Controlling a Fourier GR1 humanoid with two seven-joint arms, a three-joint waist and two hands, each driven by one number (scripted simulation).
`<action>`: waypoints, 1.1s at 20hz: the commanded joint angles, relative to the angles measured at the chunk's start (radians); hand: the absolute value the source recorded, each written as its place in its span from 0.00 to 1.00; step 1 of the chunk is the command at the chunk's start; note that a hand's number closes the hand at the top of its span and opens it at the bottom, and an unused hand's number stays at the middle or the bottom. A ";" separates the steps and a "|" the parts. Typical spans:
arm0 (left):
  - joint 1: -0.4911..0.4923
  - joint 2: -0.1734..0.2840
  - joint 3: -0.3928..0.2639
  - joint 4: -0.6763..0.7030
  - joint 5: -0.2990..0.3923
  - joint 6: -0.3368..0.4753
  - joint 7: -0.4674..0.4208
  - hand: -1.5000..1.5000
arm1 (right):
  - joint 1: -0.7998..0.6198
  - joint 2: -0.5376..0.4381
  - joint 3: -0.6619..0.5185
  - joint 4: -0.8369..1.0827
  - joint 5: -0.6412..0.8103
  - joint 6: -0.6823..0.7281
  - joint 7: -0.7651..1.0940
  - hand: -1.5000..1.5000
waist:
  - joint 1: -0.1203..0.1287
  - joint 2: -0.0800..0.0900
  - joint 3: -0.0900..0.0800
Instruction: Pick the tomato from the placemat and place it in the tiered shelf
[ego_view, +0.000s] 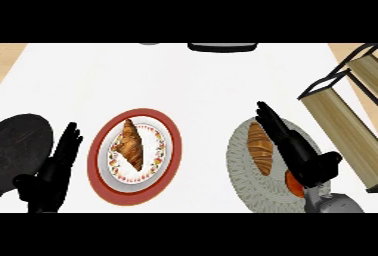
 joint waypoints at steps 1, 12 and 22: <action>0.012 0.018 0.014 -0.037 0.030 -0.025 0.071 0.50 | 0.078 -0.092 -0.094 -0.097 0.017 0.001 -0.079 1.00 | -0.001 0.005 0.023; -0.061 -0.012 0.034 0.146 0.155 -0.102 0.252 0.50 | 0.345 -0.244 -0.644 0.240 -0.076 -0.016 -0.521 0.00 | -0.044 0.011 0.026; -0.074 -0.056 0.035 0.184 0.112 -0.137 0.240 0.50 | 0.598 -0.393 -0.656 0.153 -0.015 0.329 -0.739 0.00 | -0.002 0.006 0.021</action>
